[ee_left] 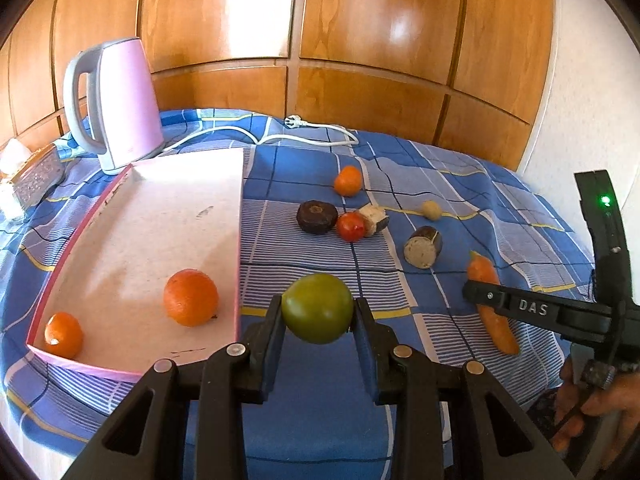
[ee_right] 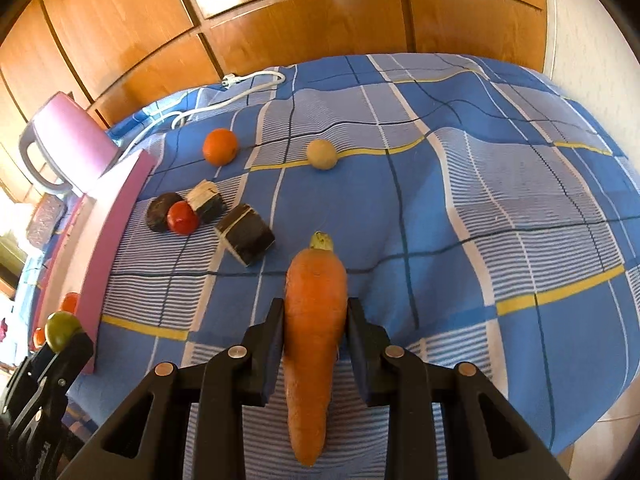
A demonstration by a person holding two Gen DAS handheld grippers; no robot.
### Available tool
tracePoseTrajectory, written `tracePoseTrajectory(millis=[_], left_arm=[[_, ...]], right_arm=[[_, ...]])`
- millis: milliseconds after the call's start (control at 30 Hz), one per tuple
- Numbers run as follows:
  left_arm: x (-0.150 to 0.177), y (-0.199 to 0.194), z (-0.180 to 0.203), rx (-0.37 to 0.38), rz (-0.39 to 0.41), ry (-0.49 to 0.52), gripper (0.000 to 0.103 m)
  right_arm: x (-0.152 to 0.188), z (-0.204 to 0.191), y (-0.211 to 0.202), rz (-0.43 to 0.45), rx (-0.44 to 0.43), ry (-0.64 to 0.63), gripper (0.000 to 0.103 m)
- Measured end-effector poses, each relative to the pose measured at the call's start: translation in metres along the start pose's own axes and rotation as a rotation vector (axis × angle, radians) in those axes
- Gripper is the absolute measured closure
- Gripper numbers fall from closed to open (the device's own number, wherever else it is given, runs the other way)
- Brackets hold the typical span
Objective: Organize fruits
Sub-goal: 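Carry the lime with the left tool while the right tool carries the carrot into the tray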
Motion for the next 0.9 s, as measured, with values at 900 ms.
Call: tracePoseTrajectory(millis=[900], left_arm=[[-0.020,-0.058,-0.092,-0.197,0.130,-0.155,0.069]], right_arm=[[-0.008,-0.111,-0.047,0.006,-0.308,-0.149,0.073]])
Point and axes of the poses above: each gripper's, at about its wrist camera, not at the fingertips, and y roughly the way its jaws point, z to its right, x to its underside, the point moved 2 cm from there along y, roughly the way its jaws point, and after that the axes turned 12 degrees about x, right-handed, at the moved point
